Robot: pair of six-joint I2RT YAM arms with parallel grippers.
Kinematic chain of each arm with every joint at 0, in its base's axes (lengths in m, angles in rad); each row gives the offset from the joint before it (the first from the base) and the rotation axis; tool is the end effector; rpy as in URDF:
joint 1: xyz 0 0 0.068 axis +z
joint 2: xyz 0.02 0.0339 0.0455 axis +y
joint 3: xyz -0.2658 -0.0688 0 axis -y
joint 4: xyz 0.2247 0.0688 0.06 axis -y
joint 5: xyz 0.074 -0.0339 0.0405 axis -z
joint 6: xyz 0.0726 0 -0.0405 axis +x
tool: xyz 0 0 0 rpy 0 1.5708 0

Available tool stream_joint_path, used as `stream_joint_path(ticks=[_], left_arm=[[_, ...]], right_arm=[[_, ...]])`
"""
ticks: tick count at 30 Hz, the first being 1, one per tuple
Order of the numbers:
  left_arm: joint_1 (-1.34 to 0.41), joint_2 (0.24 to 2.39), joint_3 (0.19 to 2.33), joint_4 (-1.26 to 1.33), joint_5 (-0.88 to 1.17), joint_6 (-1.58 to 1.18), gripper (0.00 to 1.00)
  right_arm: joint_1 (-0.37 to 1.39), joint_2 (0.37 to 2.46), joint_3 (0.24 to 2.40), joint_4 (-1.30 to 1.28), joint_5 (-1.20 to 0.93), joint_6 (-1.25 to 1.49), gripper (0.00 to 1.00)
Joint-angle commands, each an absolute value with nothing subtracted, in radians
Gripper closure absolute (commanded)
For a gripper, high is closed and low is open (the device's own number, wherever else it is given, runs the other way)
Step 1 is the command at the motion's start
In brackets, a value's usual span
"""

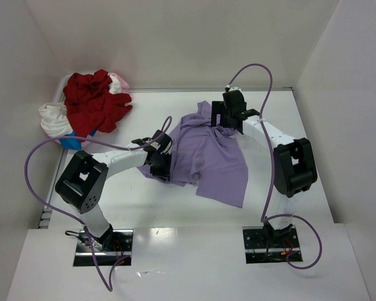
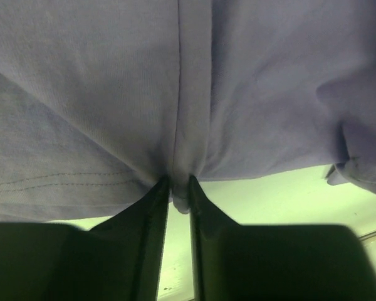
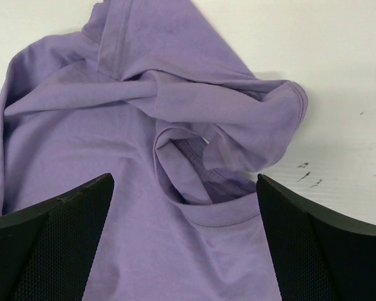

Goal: Fold and stack the t-shirts
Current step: Flatten out the tshirt

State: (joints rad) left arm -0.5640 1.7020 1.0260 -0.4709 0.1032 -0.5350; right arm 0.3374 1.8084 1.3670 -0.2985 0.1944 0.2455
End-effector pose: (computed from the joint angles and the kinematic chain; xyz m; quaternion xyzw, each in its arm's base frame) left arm 0.2730 -0.1815 0.1500 0.0250 0.9761 -0.1527 0.1528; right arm 0.3997 0.1253 0.2322 -0.0027 0.9115 0.0304 0.4103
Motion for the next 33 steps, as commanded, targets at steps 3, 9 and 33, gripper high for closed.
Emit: stream_joint_path(ticks=[3, 9, 33], left_arm=[[-0.561, 1.71, 1.02, -0.463, 0.111, -0.552, 0.8], [-0.561, 1.671, 1.04, -0.498, 0.068, -0.552, 1.0], [-0.543, 1.483, 1.505, -0.81, -0.422, -0.378, 1.0]], right_arm=[[0.33, 1.75, 1.364, -0.249, 0.196, 0.255, 0.0], [0.33, 1.75, 1.364, -0.249, 0.196, 0.255, 0.0], [0.33, 1.779, 1.451, -0.239, 0.124, 0.304, 0.0]])
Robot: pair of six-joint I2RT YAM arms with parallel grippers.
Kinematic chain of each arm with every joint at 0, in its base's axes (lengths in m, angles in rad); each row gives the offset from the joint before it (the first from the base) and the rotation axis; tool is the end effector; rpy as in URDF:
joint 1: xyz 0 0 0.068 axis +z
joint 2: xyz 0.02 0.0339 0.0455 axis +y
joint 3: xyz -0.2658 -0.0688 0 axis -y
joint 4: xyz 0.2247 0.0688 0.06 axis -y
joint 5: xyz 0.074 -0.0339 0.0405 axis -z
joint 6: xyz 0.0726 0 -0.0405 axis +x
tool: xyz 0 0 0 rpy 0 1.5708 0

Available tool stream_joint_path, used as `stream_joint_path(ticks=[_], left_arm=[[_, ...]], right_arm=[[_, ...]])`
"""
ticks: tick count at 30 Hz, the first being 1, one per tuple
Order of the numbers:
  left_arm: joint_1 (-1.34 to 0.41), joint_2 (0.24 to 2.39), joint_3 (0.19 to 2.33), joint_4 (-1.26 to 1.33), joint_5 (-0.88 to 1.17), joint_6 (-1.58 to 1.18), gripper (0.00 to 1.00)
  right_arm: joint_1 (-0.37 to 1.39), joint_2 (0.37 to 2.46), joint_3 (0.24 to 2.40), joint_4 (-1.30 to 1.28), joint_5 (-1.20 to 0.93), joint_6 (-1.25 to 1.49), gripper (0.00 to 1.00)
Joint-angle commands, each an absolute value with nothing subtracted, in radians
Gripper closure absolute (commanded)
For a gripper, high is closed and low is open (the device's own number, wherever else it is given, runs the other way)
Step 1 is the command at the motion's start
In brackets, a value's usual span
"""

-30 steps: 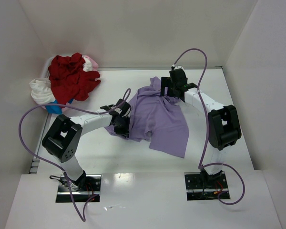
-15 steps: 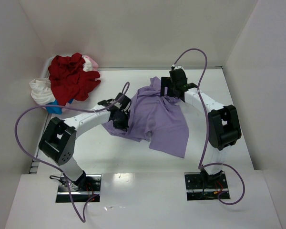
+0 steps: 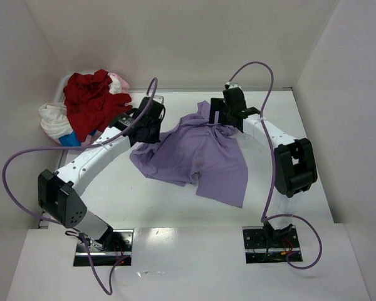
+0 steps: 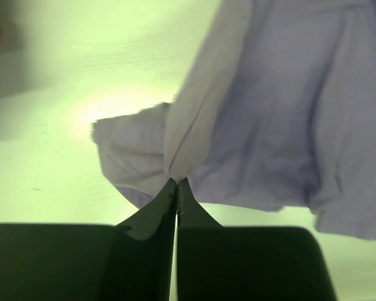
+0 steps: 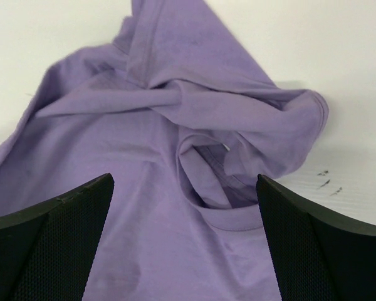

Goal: Fold and stack the t-shirts
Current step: Flatten out the tshirt

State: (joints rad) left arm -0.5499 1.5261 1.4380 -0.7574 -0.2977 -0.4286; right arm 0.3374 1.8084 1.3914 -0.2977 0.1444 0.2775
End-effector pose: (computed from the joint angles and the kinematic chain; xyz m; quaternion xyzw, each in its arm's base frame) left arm 0.2945 -0.1555 0.3117 0.0035 0.9261 -0.0425 0.3748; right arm 0.4021 0.1300 0.2401 0.0028 0.9079 0.0627 0.4145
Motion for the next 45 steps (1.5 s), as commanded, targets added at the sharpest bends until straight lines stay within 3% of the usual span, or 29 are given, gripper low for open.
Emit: stream_joint_path(ticks=[1, 14, 22, 32, 45], left_arm=[[-0.543, 1.483, 1.52, -0.83, -0.475, -0.368, 1.0], [-0.534, 1.417, 1.732, -0.934, -0.598, -0.325, 1.0], [-0.534, 1.365, 1.753, -0.887, -0.799, -0.261, 1.0], [-0.534, 1.266, 1.577, -0.916, -0.422, -0.33, 1.0], [-0.512, 1.233, 1.526, -0.962, -0.422, -0.36, 1.0]], right_arm=[[0.33, 1.779, 1.451, -0.239, 0.124, 0.304, 0.0], [0.33, 1.799, 1.48, -0.23, 0.115, 0.313, 0.0], [0.321, 1.882, 1.519, -0.235, 0.124, 0.324, 0.0], [0.311, 2.046, 1.637, -0.268, 0.065, 0.322, 0.04], [0.311, 2.168, 1.701, -0.354, 0.127, 0.35, 0.04]])
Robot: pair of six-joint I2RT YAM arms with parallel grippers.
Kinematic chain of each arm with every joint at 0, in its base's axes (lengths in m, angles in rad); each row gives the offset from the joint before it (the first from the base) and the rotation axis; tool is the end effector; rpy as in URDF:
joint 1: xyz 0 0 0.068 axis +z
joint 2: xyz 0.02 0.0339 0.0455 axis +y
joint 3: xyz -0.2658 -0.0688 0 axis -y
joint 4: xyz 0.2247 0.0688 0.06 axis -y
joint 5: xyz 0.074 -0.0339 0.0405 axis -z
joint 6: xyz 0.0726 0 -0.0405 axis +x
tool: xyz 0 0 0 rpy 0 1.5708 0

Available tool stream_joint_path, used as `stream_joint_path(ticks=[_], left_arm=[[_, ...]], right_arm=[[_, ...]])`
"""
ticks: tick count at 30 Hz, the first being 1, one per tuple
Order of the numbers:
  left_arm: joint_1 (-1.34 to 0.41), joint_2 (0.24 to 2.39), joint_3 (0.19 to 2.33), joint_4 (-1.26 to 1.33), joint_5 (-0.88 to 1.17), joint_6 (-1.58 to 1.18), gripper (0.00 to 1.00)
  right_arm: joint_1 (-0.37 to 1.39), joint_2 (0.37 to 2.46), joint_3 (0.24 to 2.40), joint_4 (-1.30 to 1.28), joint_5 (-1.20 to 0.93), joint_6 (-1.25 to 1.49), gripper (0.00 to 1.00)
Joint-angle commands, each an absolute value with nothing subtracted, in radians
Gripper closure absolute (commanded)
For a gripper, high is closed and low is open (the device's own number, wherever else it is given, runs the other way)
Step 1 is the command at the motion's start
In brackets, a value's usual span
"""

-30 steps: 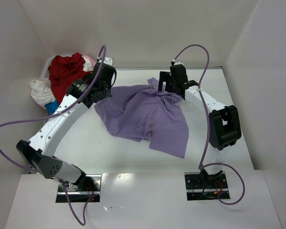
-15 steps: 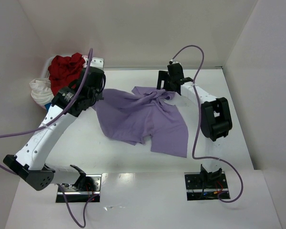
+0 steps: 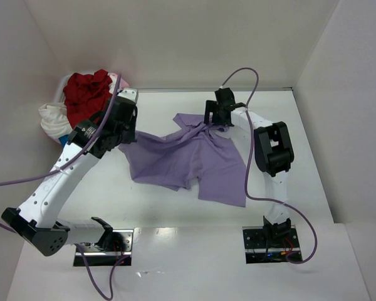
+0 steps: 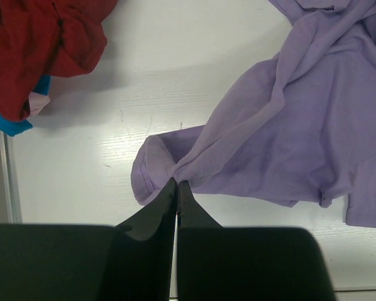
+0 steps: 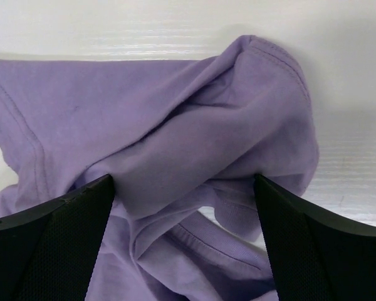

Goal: Fold and stack the t-shirts
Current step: Flatten out the tshirt

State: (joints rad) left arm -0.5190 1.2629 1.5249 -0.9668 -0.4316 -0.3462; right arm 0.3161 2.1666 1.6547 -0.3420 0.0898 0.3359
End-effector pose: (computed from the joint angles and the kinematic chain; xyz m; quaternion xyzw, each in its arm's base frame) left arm 0.2300 -0.0964 0.3923 -0.0130 0.8911 0.0046 0.4536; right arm 0.4683 0.1463 0.1655 0.0250 0.9353 0.0724 0.3455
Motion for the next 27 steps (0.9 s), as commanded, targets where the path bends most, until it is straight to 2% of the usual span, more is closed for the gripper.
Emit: stream_joint_path(ticks=[1, 3, 4, 7, 8, 9, 15, 17, 23, 27], left_arm=[[-0.512, 1.233, 1.516, -0.962, -0.422, -0.36, 1.0], [-0.512, 1.233, 1.516, -0.962, -0.433, -0.36, 1.0], [-0.512, 1.233, 1.505, -0.962, -0.433, -0.36, 1.0], [-0.503, 1.233, 1.505, -0.962, -0.433, -0.36, 1.0], [-0.503, 1.233, 1.505, -0.962, -0.442, -0.36, 1.0], [-0.503, 1.233, 1.505, -0.962, -0.442, -0.36, 1.0], [-0.494, 1.233, 1.505, -0.953, -0.423, -0.36, 1.0], [-0.494, 1.233, 1.505, -0.953, -0.423, -0.36, 1.0], [-0.485, 1.253, 1.496, -0.943, -0.414, -0.342, 1.0], [-0.485, 1.262, 1.496, -0.934, -0.396, -0.342, 1.0]], right_arm=[[0.311, 2.168, 1.701, -0.354, 0.136, 0.35, 0.06], [0.311, 2.168, 1.701, -0.345, 0.137, 0.35, 0.12], [0.311, 2.168, 1.701, -0.345, 0.137, 0.35, 0.28], [0.311, 2.18, 1.701, -0.345, 0.137, 0.359, 0.66], [0.311, 2.18, 1.701, -0.345, 0.137, 0.359, 0.94], [0.311, 2.18, 1.701, -0.345, 0.137, 0.359, 1.0], [0.311, 2.054, 1.614, -0.336, 0.123, 0.359, 1.0], [0.311, 1.95, 1.543, -0.327, 0.091, 0.373, 1.0], [0.311, 1.674, 1.347, -0.296, -0.128, 0.403, 1.0], [0.325, 1.605, 1.269, -0.377, -0.349, 0.414, 1.0]])
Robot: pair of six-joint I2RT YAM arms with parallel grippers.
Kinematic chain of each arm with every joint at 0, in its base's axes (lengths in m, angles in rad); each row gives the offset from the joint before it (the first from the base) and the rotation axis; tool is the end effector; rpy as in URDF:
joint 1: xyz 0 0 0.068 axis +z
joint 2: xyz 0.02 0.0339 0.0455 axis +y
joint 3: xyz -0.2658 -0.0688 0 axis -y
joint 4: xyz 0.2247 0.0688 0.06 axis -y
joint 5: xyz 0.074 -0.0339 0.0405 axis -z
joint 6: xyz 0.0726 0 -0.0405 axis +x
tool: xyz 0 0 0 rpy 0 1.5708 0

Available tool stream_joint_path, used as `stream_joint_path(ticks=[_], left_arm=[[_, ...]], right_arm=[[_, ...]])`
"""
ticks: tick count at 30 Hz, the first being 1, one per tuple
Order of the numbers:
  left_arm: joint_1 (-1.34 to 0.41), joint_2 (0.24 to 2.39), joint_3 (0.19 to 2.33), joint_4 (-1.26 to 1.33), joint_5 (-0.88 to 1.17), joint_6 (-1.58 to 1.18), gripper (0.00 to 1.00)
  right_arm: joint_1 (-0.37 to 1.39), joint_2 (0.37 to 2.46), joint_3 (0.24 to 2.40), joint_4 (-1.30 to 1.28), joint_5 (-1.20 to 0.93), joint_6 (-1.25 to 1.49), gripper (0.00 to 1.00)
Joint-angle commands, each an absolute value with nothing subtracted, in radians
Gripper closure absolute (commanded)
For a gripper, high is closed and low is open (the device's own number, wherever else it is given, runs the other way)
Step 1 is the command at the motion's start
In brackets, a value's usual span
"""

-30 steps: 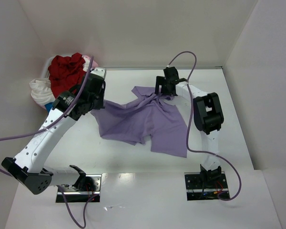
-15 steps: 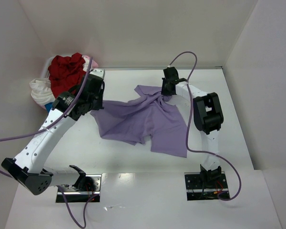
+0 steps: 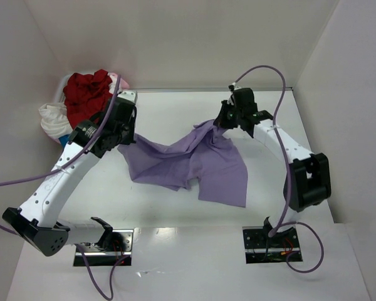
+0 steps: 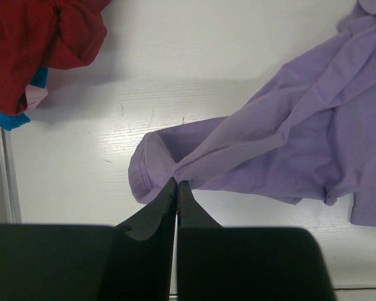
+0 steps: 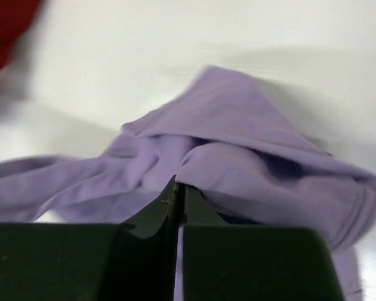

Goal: Fold and stack the t-shirts
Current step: Flatten out the tshirt

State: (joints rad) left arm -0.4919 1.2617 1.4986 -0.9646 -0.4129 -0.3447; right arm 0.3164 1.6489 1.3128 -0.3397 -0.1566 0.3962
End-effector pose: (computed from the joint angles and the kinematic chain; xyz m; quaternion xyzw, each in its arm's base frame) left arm 0.2327 -0.0916 0.3843 -0.0180 0.8968 0.0082 0.4419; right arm 0.3636 0.1310 0.2699 0.0020 0.8994 0.2166 0.3797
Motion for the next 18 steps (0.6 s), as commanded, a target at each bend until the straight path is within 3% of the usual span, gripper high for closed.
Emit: stream_joint_path(ticks=[1, 3, 4, 5, 7, 11, 18], left_arm=[[-0.485, 1.262, 1.496, -0.934, -0.396, -0.333, 1.0], [-0.485, 1.262, 1.496, -0.934, -0.396, -0.333, 1.0], [-0.485, 1.262, 1.487, -0.934, -0.396, -0.333, 1.0], [-0.485, 1.262, 1.486, -0.934, -0.396, -0.333, 1.0], [-0.485, 1.262, 1.486, -0.934, -0.396, -0.333, 1.0], [-0.485, 1.272, 1.486, -0.925, -0.387, -0.324, 1.0], [-0.485, 1.272, 1.477, -0.925, -0.377, -0.324, 1.0]], right_arm=[[0.336, 1.605, 1.252, -0.403, -0.382, 0.414, 1.0], [0.365, 1.595, 1.241, -0.449, -0.391, 0.385, 0.83], [0.389, 1.582, 1.226, -0.492, -0.391, 0.385, 0.68], [0.39, 1.582, 1.212, -0.505, -0.379, 0.374, 0.35], [0.39, 1.545, 1.192, -0.523, -0.349, 0.374, 0.2], [0.373, 1.483, 1.204, -0.523, -0.207, 0.397, 0.01], [0.282, 1.48, 1.249, -0.523, -0.005, 0.407, 0.01]])
